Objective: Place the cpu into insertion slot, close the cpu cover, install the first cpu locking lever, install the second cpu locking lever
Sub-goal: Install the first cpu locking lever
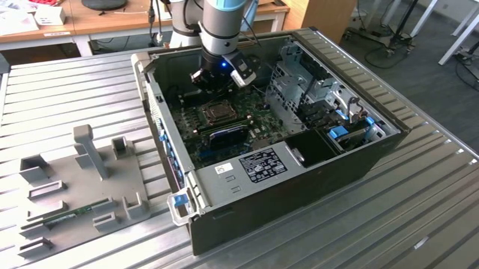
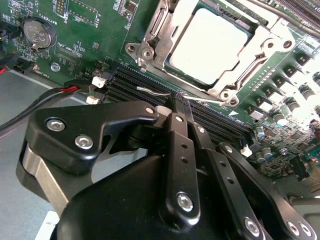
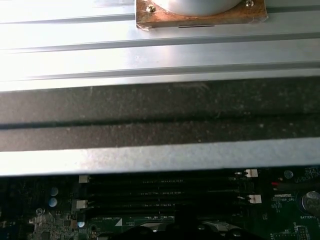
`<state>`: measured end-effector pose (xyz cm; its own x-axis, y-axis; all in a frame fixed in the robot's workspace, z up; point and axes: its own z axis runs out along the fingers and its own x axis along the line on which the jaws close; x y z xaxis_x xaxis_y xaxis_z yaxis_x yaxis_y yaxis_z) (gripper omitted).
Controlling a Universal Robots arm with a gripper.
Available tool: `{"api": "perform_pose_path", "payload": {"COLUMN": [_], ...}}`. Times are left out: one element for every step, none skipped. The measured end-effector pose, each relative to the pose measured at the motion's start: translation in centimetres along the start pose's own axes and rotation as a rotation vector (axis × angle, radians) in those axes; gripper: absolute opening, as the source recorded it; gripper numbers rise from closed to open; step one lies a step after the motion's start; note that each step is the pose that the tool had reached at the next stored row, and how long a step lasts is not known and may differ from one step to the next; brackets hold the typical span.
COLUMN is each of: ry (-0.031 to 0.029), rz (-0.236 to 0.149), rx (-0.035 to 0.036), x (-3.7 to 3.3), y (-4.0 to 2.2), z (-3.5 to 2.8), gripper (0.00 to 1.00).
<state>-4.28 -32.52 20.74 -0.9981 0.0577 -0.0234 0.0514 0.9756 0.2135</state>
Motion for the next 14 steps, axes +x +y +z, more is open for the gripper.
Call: {"api": "perform_pose_path", "payload": {"ry": [0.0000,0.0000,0.0000,0.0000,0.0000,0.0000,0.0000,0.0000,0.0000,0.0000,0.0000,0.0000,0.0000,0.0000], "rz": [0.000,0.000,0.000,0.000,0.000,0.000,0.000,0.000,0.000,0.000,0.000,0.000,0.000,0.000], "rx": [0.0001,-0.0001,0.0000,0.0000,-0.0001,0.0000,-0.0001,0.0000,0.0000,0.0000,0.0000,0.0000,-0.0001,0.0000], "x": [0.00,0.00,-0.02,-0.03,-0.04,-0.04,-0.05,-0.05,-0.05,-0.05,-0.06,-0.07,-0.09,-0.09], "y": [0.01,0.04,0.05,0.05,0.05,0.05,0.05,0.05,0.05,0.05,0.05,0.05,0.05,0.05], "z": [0.00,0.01,0.01,0.01,0.01,0.01,0.01,0.01,0.01,0.01,0.01,0.01,0.01,0.01], "gripper": [0.10,0.10,0.10,0.10,0.10,0.10,0.10,0.10,0.10,0.10,0.10,0.10,0.10,0.10]}}
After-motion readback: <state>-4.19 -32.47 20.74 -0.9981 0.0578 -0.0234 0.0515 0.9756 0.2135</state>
